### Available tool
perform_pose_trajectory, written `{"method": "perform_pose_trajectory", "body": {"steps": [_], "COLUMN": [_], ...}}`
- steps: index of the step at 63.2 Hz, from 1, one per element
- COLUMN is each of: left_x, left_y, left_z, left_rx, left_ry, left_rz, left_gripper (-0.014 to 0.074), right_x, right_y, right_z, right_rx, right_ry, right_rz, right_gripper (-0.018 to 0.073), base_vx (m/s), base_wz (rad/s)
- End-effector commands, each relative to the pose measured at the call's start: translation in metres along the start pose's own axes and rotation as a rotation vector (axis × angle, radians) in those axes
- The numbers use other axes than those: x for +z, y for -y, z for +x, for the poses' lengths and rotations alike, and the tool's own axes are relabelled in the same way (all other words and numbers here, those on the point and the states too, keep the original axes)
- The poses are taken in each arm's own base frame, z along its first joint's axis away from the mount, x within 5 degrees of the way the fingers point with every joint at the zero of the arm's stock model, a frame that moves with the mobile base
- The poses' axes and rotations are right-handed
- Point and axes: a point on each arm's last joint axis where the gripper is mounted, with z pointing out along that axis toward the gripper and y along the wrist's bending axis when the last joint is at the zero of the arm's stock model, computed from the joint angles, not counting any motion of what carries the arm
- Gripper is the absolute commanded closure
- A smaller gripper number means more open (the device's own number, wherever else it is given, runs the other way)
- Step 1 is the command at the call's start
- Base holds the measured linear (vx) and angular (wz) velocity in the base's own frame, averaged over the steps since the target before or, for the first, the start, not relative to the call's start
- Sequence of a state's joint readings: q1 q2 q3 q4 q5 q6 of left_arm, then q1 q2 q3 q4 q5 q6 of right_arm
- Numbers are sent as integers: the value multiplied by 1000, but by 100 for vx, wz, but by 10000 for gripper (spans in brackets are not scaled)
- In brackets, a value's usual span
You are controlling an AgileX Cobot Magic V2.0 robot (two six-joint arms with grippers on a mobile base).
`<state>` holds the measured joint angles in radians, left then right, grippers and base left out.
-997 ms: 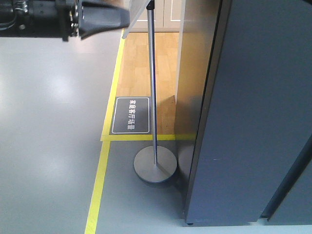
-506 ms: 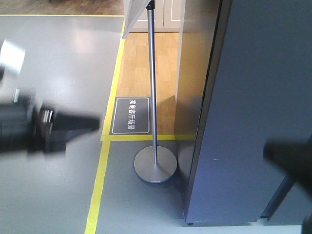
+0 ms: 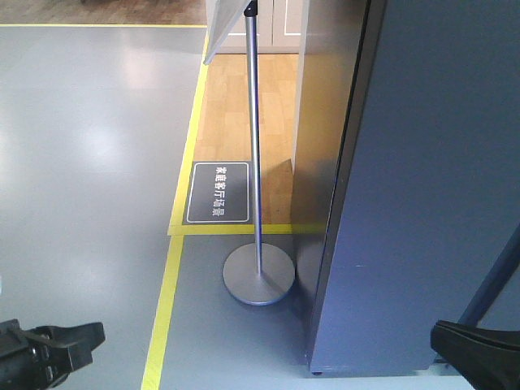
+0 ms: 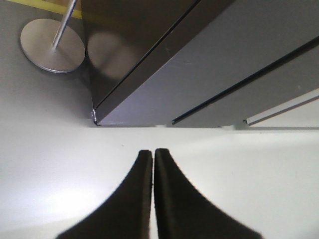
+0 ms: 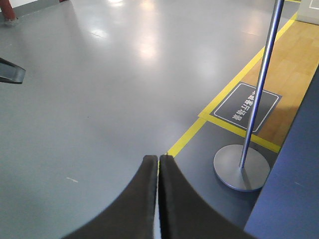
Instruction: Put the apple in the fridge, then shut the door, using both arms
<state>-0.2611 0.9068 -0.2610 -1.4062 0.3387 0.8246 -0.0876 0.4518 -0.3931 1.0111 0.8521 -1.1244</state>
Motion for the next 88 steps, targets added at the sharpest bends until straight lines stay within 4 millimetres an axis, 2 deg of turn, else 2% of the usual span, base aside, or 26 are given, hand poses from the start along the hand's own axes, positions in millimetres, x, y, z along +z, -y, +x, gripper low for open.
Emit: {"method": "perform_pose_trajectory", "body": {"steps": [1, 21, 41, 55, 61, 77, 88], "left_x": [-3, -4, -4, -4, -4, -3, -3], "left_y": [11, 18, 22, 22, 20, 12, 9], "left_z": [-12, -21, -19, -19, -19, -17, -18], "left_rx": [-33, -332, -340, -567, -522, -98, -68], "left_ry": [51, 116, 86, 63, 77, 129, 145], "left_rz": [43, 134, 176, 189, 172, 86, 50], "left_gripper": [604, 603, 604, 604, 604, 604, 604], "right_x": [-2, -2, -2, -2, -2, -2, -2], "right_y": [2, 2, 2, 2, 2, 2, 2], "right_z": [-11, -11, -11, -11, -11, -11, -11], "right_rx": [17, 17, 22, 22, 22, 22, 22], "right_ry": [62, 62, 62, 62, 62, 61, 61], "right_rz": [17, 17, 17, 17, 17, 16, 16], "right_gripper": [564, 564, 564, 564, 564, 564, 564], "base_vx": [0, 0, 0, 0, 0, 0, 0], "base_wz": [0, 0, 0, 0, 0, 0, 0]}}
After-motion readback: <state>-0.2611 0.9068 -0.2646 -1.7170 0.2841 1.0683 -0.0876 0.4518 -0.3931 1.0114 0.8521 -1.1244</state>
